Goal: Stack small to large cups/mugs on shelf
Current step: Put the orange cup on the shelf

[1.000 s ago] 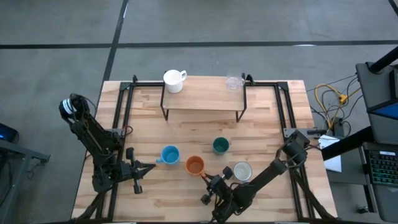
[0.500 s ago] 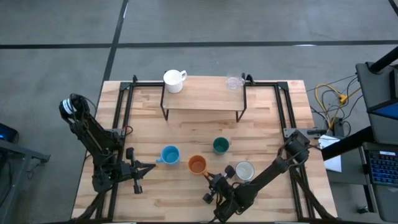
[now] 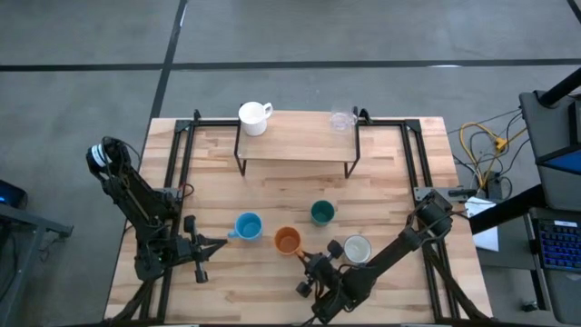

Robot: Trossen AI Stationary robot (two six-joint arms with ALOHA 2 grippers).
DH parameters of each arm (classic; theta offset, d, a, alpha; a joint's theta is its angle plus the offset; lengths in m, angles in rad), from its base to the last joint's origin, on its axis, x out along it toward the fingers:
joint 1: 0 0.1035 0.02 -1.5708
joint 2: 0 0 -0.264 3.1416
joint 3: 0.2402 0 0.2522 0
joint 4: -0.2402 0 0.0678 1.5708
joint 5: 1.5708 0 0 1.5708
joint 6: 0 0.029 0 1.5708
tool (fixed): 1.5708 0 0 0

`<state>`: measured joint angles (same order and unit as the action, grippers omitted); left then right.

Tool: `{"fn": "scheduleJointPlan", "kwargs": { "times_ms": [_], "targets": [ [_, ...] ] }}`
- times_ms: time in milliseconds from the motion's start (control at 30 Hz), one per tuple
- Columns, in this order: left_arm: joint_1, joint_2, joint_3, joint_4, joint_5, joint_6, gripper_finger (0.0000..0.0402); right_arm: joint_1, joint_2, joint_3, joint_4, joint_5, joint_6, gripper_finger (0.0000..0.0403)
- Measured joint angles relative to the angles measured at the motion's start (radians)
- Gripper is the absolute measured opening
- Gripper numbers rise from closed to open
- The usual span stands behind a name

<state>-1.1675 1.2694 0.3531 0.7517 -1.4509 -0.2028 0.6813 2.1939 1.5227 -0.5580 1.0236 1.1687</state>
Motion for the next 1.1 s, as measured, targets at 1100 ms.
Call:
{"fn": "scheduleJointPlan", "kwargs": {
  "times_ms": [1100],
  "targets": [
    [0.000,0.000,0.001,0.000,0.000,0.000,0.0000,-0.030,-0.001,0.079,-0.088,-0.005,-0.132,0.0042]
  ]
}}
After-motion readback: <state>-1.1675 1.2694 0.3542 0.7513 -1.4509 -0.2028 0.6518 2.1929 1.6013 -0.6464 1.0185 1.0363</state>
